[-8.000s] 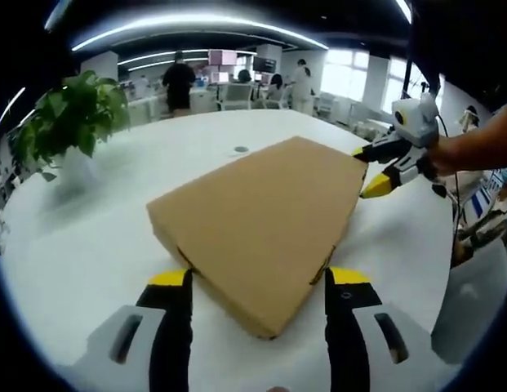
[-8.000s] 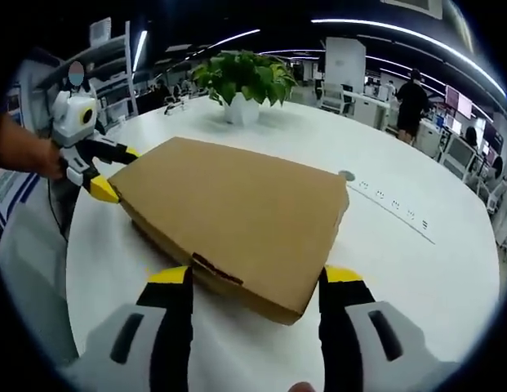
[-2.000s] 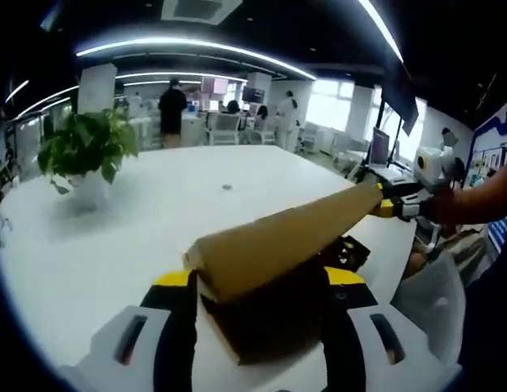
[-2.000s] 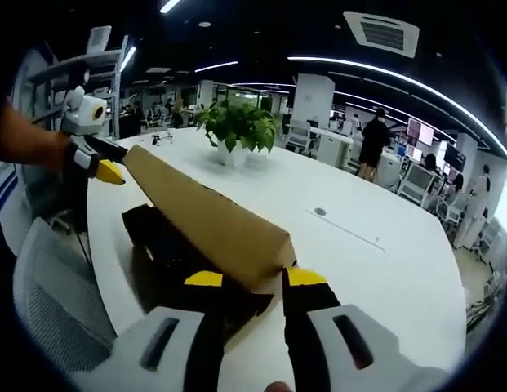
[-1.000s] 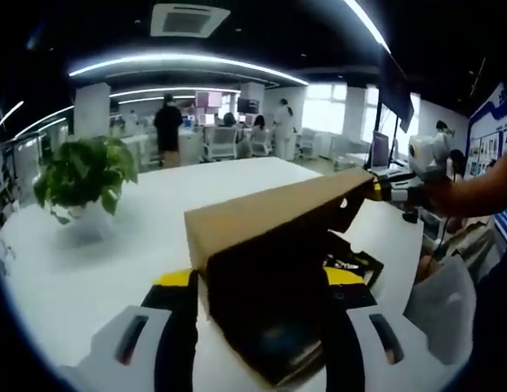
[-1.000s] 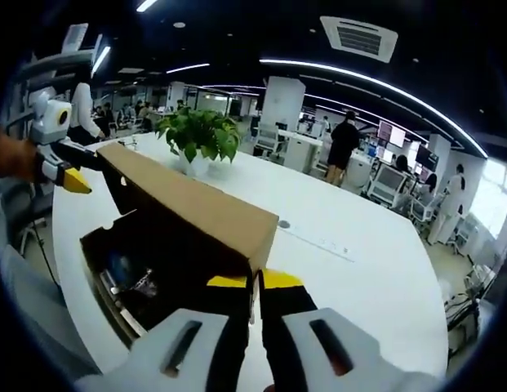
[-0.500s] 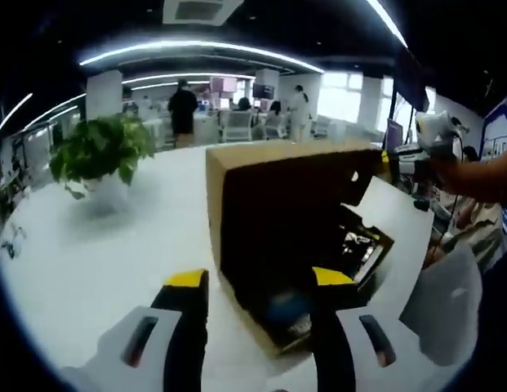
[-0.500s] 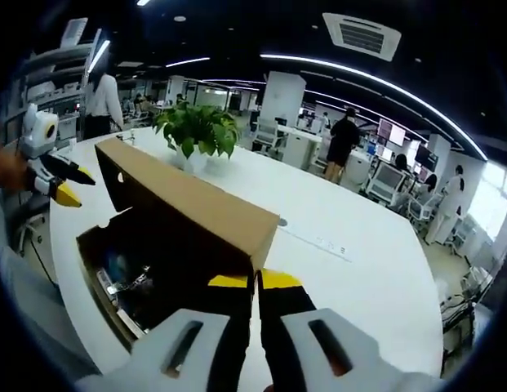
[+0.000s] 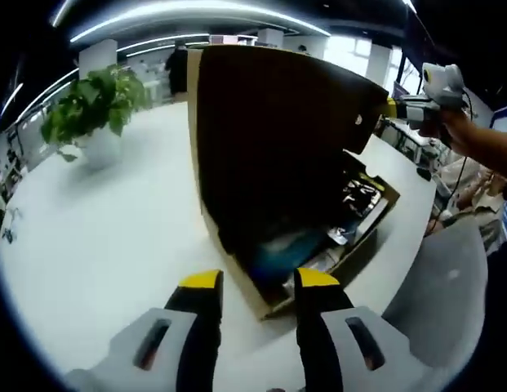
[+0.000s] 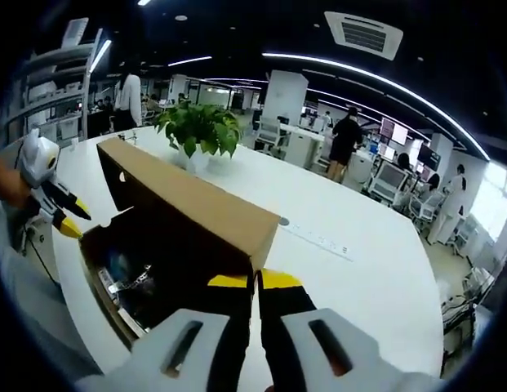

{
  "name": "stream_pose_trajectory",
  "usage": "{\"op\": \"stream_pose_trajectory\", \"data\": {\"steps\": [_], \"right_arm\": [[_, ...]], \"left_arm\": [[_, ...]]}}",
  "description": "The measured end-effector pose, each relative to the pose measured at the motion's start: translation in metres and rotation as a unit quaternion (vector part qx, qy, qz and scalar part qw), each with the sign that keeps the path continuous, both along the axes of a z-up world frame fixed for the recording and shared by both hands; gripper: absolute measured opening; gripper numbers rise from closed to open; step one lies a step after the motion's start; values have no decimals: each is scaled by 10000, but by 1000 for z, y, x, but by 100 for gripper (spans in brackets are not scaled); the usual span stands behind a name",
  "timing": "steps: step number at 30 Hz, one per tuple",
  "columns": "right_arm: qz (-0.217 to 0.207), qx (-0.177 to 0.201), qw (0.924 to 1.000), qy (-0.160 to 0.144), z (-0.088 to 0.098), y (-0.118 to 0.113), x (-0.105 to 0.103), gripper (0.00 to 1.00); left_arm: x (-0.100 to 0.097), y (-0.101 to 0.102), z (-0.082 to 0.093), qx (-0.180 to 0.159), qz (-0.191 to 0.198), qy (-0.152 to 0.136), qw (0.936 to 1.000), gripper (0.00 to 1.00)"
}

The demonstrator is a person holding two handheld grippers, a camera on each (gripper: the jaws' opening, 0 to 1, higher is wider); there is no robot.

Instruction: Operate the shoe box by opening the lid, removing the specified soft item, and placing it in the target area until the item is outside and the box remains undamaged.

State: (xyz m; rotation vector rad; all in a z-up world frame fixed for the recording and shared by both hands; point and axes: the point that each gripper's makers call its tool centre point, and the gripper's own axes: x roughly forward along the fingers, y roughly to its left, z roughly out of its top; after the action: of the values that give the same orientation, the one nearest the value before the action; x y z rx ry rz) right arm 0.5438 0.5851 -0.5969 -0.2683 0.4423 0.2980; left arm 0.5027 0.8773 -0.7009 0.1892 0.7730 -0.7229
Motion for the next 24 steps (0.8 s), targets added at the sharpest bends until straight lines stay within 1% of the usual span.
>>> {"op": "stream_pose_trajectory", "data": {"steps": [1,2,4,6,9,11,12,13,14,17,18,19,20,21,24], "right_arm": [[-4,16,10000,7,0,0,0,0],[-4,19,10000,10,0,0,0,0],[3,13,10000,15,0,0,0,0],[9,10,10000,19,0,0,1,0],[12,14,10000,24,1,0,1,0],[14,17,10000,22,1,0,2,0],[13,26,10000,25,1,0,2,0],[14,34,10000,27,1,0,2,0],[13,46,10000,29,1,0,2,0],[25,31,10000,23,1,0,3,0],[23,40,10000,22,1,0,3,0],[26,34,10000,16,1,-1,3,0],[21,47,10000,18,1,-1,3,0],[19,50,10000,18,1,-1,4,0],[16,46,10000,13,1,-1,5,0]], "left_arm": [[-1,2,-4,109,-13,50,9999,31],[-2,1,-4,89,-16,28,10000,30],[-4,3,-7,108,43,120,9999,30],[-6,2,-8,117,14,142,9998,29],[-7,2,-14,201,-14,214,9996,25],[-7,1,-13,151,-3,241,9996,21],[-8,0,-14,64,6,340,9994,17],[-9,-1,-15,2,46,426,9991,17],[-7,1,-15,72,71,362,9993,15],[-7,4,-16,146,96,366,9992,11],[-7,5,-17,177,110,369,9991,8],[-6,7,-19,208,122,395,9989,8],[-6,6,-18,124,180,431,9988,7],[-6,6,-19,115,203,450,9987,7],[-7,6,-18,146,180,406,9989,7]]}}
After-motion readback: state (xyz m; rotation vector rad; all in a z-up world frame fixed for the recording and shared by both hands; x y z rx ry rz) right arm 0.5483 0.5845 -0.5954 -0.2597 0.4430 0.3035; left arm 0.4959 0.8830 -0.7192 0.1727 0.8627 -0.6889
